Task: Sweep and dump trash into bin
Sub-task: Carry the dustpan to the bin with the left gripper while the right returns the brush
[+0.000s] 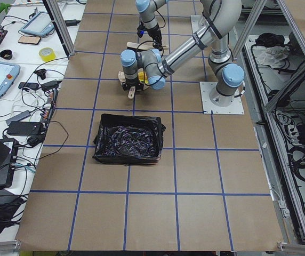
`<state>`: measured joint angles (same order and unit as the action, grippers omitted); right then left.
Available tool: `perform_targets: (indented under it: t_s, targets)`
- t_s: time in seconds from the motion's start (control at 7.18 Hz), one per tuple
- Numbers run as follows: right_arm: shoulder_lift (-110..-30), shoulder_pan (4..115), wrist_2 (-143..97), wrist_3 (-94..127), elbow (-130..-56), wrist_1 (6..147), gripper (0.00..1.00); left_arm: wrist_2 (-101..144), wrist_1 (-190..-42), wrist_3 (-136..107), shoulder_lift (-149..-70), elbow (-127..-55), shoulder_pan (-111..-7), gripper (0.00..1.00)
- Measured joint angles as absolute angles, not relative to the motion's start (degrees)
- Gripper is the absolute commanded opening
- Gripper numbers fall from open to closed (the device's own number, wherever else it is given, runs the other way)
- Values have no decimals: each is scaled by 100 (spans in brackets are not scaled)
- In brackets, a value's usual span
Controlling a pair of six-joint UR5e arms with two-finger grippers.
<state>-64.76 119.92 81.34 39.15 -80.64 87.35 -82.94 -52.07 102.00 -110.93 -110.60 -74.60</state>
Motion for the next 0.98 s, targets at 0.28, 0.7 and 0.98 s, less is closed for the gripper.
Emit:
perform_targets:
  t_s: [0.28, 0.7, 0.98]
  targets:
    - [-7021, 10830, 8334, 2619, -8480, 8603, 0, -7889, -5384, 10203, -11061, -11055, -7179, 0]
    - [-7332, 9084, 8768, 928, -8754, 8495, 0, -7290, -5724, 10210, -10990, -11049, -6758, 0]
    - [-7197, 8238, 9070, -97, -8785, 8574, 0, -7071, -5971, 10196, -10901, -10952, -6578, 0]
